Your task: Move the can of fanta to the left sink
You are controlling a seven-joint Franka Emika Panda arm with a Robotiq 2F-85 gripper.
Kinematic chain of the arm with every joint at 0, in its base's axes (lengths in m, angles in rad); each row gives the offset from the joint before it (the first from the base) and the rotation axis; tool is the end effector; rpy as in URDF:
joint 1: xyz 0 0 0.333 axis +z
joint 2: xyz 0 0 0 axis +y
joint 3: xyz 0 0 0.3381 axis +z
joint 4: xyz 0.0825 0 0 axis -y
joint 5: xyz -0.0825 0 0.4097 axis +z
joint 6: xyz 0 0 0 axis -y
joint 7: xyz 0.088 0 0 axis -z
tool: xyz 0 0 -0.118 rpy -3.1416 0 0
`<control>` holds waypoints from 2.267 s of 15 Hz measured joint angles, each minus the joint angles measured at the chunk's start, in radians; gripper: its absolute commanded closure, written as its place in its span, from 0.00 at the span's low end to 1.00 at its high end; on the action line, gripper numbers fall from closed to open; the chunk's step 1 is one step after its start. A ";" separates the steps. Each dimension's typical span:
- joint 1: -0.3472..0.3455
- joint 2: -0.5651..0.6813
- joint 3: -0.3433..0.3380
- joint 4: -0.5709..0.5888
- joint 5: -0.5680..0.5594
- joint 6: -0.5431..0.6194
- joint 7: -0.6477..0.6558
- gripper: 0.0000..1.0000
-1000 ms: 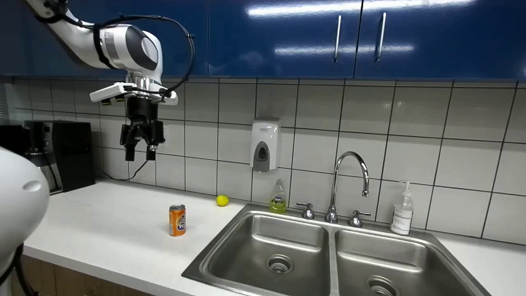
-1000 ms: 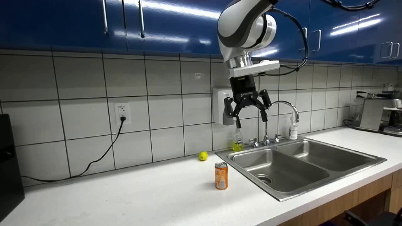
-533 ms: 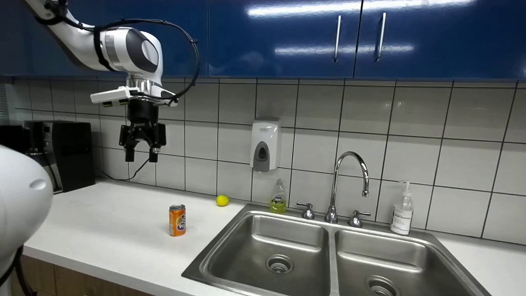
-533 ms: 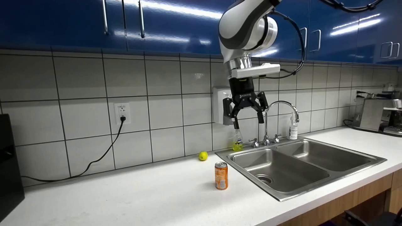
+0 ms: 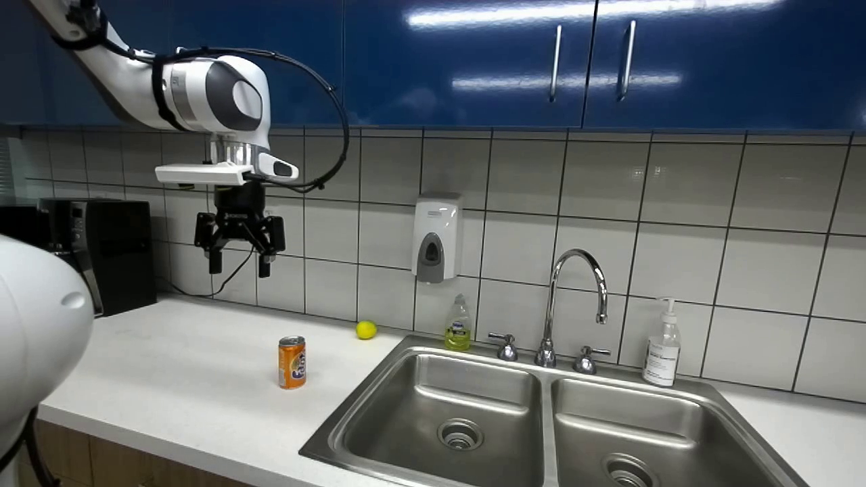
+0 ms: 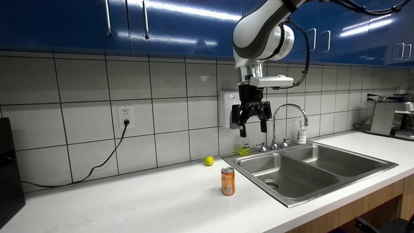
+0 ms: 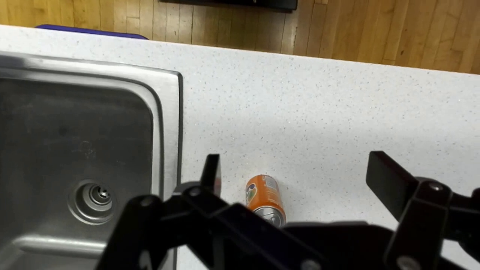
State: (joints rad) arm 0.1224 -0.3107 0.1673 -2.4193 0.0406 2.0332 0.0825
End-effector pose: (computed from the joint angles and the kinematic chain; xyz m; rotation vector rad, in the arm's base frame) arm 0.4289 0.1313 0.4148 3.0978 0.2761 -0.1165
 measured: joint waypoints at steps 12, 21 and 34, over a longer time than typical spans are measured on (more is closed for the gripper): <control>0.014 0.170 -0.021 -0.025 0.003 0.174 -0.093 0.00; 0.017 0.375 -0.025 0.017 -0.009 0.319 -0.104 0.00; 0.008 0.682 -0.087 0.287 -0.038 0.351 -0.104 0.00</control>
State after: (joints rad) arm 0.1303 0.3713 0.0799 -2.1323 0.0029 2.3838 -0.0218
